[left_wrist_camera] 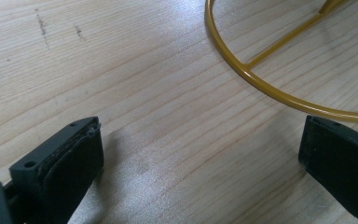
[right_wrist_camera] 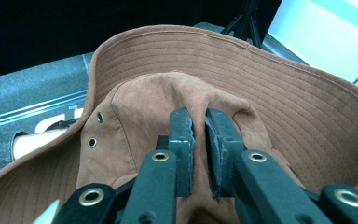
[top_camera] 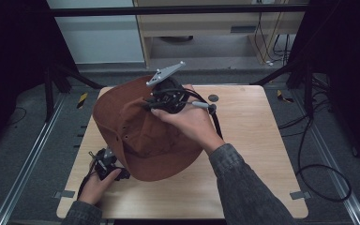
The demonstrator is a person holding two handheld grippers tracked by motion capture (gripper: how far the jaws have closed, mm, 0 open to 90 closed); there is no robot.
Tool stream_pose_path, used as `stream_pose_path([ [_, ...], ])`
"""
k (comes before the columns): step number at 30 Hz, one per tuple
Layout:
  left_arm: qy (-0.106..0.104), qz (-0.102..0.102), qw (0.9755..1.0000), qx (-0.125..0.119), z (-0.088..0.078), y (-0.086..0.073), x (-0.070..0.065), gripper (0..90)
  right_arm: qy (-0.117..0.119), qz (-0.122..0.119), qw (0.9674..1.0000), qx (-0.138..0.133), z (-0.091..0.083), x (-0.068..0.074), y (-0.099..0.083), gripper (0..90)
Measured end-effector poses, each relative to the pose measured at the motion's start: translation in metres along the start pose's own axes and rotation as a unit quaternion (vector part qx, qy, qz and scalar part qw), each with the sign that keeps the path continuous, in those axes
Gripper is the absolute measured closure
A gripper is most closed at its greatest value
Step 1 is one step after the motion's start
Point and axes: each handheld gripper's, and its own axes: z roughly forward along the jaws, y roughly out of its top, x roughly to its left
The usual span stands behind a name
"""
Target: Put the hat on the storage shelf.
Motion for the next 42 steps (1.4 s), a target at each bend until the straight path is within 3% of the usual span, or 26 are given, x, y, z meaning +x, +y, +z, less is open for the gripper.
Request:
stream_pose_path([
  [5,0.000,0.000,1.0000,0.000,0.000,0.000,0.000,0.0,0.000,0.002,1.0000,-0.001,-0.001,0.000,0.000,77.6],
  [24,0.000,0.000,1.0000,0.000,0.000,0.000,0.000,0.0,-0.006,0.010,0.9999,-0.013,-0.012,0.001,0.000,45.2],
  [31,0.000,0.000,1.0000,0.000,0.000,0.000,0.000,0.0,-0.033,0.014,0.9991,-0.022,-0.028,-0.002,-0.005,26.6],
  [36,0.000,0.000,1.0000,0.000,0.000,0.000,0.000,0.0,-0.052,0.034,0.9979,-0.020,-0.046,-0.012,-0.016,13.5],
  [42,0.002,-0.002,1.0000,0.000,0.000,0.000,-0.001,0.0,-0.076,0.052,0.9952,-0.032,-0.067,-0.027,-0.034,8.0],
])
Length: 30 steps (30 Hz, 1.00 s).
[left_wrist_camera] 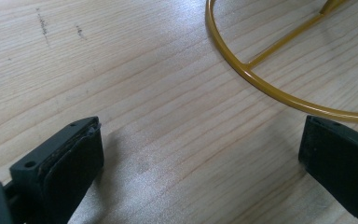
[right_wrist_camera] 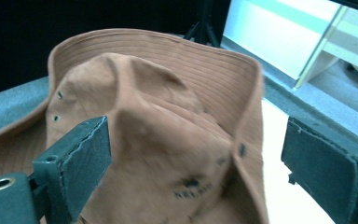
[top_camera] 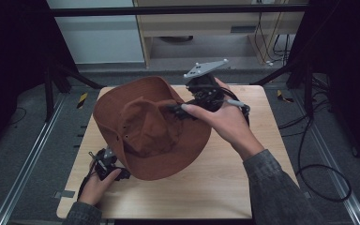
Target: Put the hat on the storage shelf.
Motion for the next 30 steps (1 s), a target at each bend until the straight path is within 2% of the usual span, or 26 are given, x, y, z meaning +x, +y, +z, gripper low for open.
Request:
stream_pose_path([
  [2,0.000,0.000,1.0000,0.000,0.000,0.000,0.000,0.0,-0.004,0.002,1.0000,-0.002,-0.004,-0.003,-0.003,7.9],
  [8,0.000,0.001,1.0000,-0.001,0.000,0.000,0.000,0.0,-0.032,0.017,0.9992,-0.017,-0.034,-0.024,-0.024,7.5],
  [12,-0.001,-0.001,1.0000,-0.001,0.000,0.000,0.000,0.0,-0.051,0.034,0.9979,-0.020,-0.049,-0.037,-0.043,7.5],
  [17,-0.001,0.003,1.0000,0.001,0.000,0.000,0.000,0.0,-0.075,0.053,0.9956,-0.017,-0.060,-0.053,-0.071,8.3],
  [23,-0.001,0.003,1.0000,0.001,0.000,0.000,0.000,0.0,-0.108,0.083,0.9904,-0.020,-0.075,-0.065,-0.114,8.0],
  [24,-0.001,0.003,1.0000,0.001,0.000,0.000,0.000,0.0,-0.108,0.083,0.9904,-0.020,-0.075,-0.065,-0.114,8.0],
  [25,-0.001,0.003,1.0000,0.001,0.000,0.000,0.000,0.0,-0.122,0.096,0.9877,-0.021,-0.079,-0.068,-0.132,8.1],
  [27,-0.001,0.004,1.0000,0.001,0.000,0.000,0.001,0.0,-0.137,0.104,0.9849,-0.019,-0.079,-0.070,-0.147,8.2],
  [28,-0.001,0.003,1.0000,0.001,0.000,0.000,0.001,0.0,-0.138,0.114,0.9838,-0.018,-0.078,-0.072,-0.156,8.3],
  [29,-0.001,0.003,1.0000,0.001,0.000,0.000,0.001,0.0,-0.138,0.114,0.9838,-0.018,-0.078,-0.072,-0.156,8.3],
  [30,-0.001,0.004,1.0000,0.001,0.000,0.000,0.001,0.0,-0.136,0.126,0.9827,-0.009,-0.073,-0.073,-0.176,8.2],
])
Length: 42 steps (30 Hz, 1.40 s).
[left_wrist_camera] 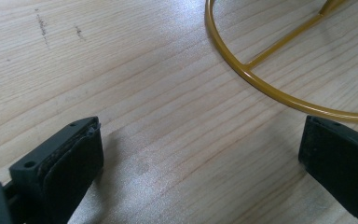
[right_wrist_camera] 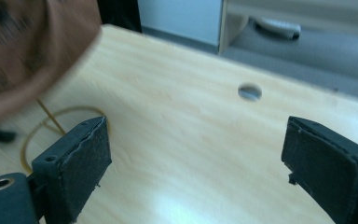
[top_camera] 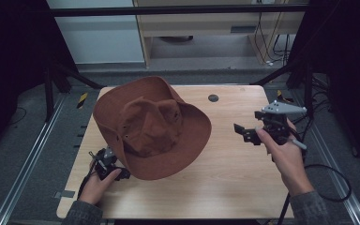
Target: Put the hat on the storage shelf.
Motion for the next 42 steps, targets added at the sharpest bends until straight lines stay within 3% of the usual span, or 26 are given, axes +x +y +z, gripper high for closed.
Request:
stream_pose_path([
  [2,0.000,0.000,1.0000,0.000,0.000,0.000,0.000,0.0,0.002,0.003,1.0000,0.004,0.002,-0.001,-0.006,8.2],
  [3,-0.001,0.000,1.0000,0.000,0.000,0.000,0.000,0.0,0.001,0.010,0.9999,0.014,0.011,-0.005,-0.024,8.2],
  [8,-0.001,0.000,1.0000,0.000,0.000,0.000,0.000,0.0,-0.010,0.002,0.9993,0.035,0.025,-0.006,-0.047,7.2],
  [10,-0.001,0.000,1.0000,0.000,0.000,0.000,0.000,0.0,-0.029,-0.009,0.9975,0.064,0.039,-0.004,-0.063,7.6],
  [21,-0.001,0.000,1.0000,0.000,0.000,0.000,0.000,0.0,-0.012,0.019,0.9947,0.100,0.074,-0.003,-0.106,8.1],
  [28,-0.001,0.000,1.0000,0.000,0.000,0.000,0.000,0.0,-0.016,0.022,0.9928,0.117,0.091,0.000,-0.115,8.6],
  [36,-0.003,0.000,1.0000,0.000,0.001,0.001,0.000,0.0,-0.020,0.042,0.9913,0.124,0.102,-0.007,-0.118,9.0],
  [40,-0.003,0.000,1.0000,0.000,0.001,0.001,0.000,0.0,-0.028,0.045,0.9868,0.153,0.108,-0.008,-0.123,7.9],
  [42,-0.003,0.000,1.0000,0.000,0.001,0.001,0.000,0.0,-0.033,0.042,0.9869,0.152,0.109,-0.007,-0.124,7.6],
])
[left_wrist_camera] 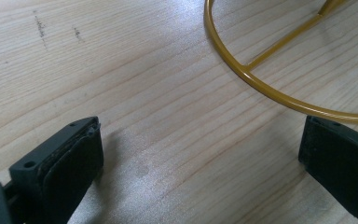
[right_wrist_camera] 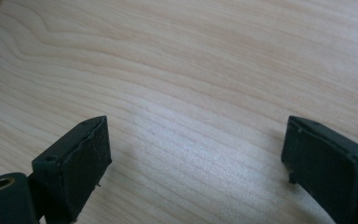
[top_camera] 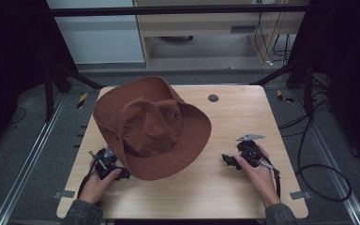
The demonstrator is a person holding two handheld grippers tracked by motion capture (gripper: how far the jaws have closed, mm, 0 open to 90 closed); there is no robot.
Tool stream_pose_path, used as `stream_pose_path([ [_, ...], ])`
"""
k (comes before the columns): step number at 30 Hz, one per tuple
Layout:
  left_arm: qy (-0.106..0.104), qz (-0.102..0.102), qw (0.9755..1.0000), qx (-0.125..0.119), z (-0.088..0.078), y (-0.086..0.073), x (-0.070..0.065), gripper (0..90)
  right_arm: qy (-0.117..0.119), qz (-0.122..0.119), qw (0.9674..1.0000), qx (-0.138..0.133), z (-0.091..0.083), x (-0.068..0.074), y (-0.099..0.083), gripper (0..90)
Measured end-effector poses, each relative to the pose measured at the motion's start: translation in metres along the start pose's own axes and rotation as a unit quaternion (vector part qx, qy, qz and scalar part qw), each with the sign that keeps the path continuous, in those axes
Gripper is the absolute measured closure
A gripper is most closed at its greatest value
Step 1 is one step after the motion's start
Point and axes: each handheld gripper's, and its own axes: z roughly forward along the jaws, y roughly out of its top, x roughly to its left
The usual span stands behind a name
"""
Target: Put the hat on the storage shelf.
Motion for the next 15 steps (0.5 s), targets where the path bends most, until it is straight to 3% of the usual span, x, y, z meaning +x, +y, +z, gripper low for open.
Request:
stream_pose_path([
  [6,0.000,0.000,1.0000,0.000,0.000,0.000,0.000,0.0,-0.032,-0.029,0.9987,-0.027,0.004,0.010,-0.010,4.2],
  [15,0.000,0.001,1.0000,0.000,0.000,0.000,0.000,0.0,-0.039,-0.023,0.9985,-0.030,0.001,0.011,-0.014,4.0],
])
